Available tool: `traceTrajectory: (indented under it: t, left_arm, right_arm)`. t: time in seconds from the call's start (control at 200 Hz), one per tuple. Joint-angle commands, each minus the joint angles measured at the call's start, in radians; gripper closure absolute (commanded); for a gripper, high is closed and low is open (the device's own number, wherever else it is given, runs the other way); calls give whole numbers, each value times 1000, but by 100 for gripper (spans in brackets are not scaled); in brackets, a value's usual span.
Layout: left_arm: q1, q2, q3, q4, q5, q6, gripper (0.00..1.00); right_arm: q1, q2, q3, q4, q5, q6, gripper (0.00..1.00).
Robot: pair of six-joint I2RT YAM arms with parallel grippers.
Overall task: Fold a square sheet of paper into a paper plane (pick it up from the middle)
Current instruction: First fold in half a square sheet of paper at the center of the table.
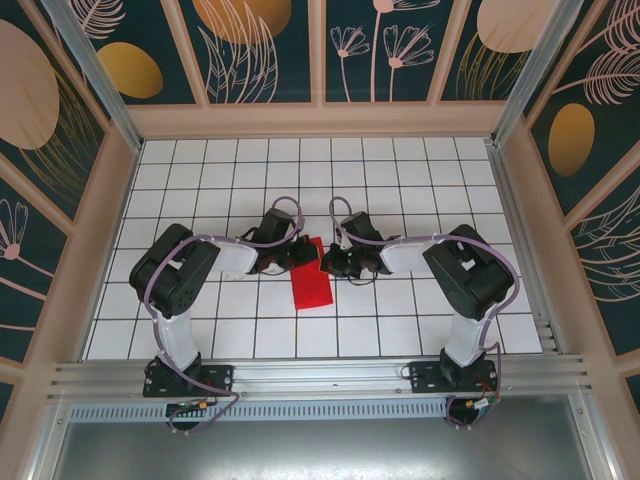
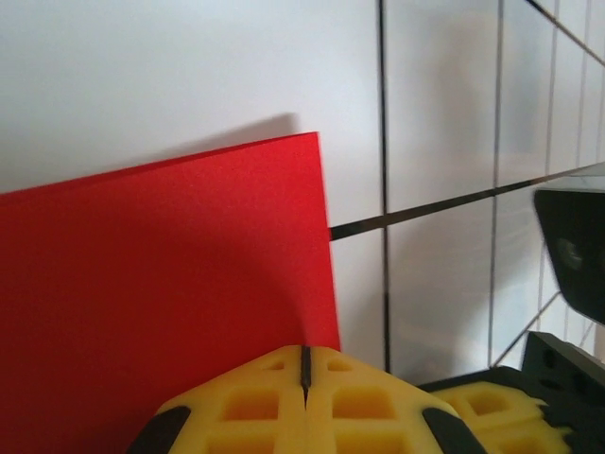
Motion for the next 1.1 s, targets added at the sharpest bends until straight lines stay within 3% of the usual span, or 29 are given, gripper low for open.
traceTrajectory:
  t: [0.0, 0.686, 0.876, 1.091]
  left_arm:
    - [-5, 27, 9, -58, -59, 25, 100]
    - [-5, 18, -21, -83, -124, 13, 100]
    - [-5, -19, -21, -45, -71, 13, 100]
    - [-5, -94, -23, 23, 5, 4, 91]
  right_arm:
    - [14, 2, -1, -58, -5, -23, 100]
    - [50, -86, -85, -71, -81, -69, 95]
    - [49, -134, -92, -34, -60, -64, 90]
    - [50, -112, -104, -18, -81, -52, 90]
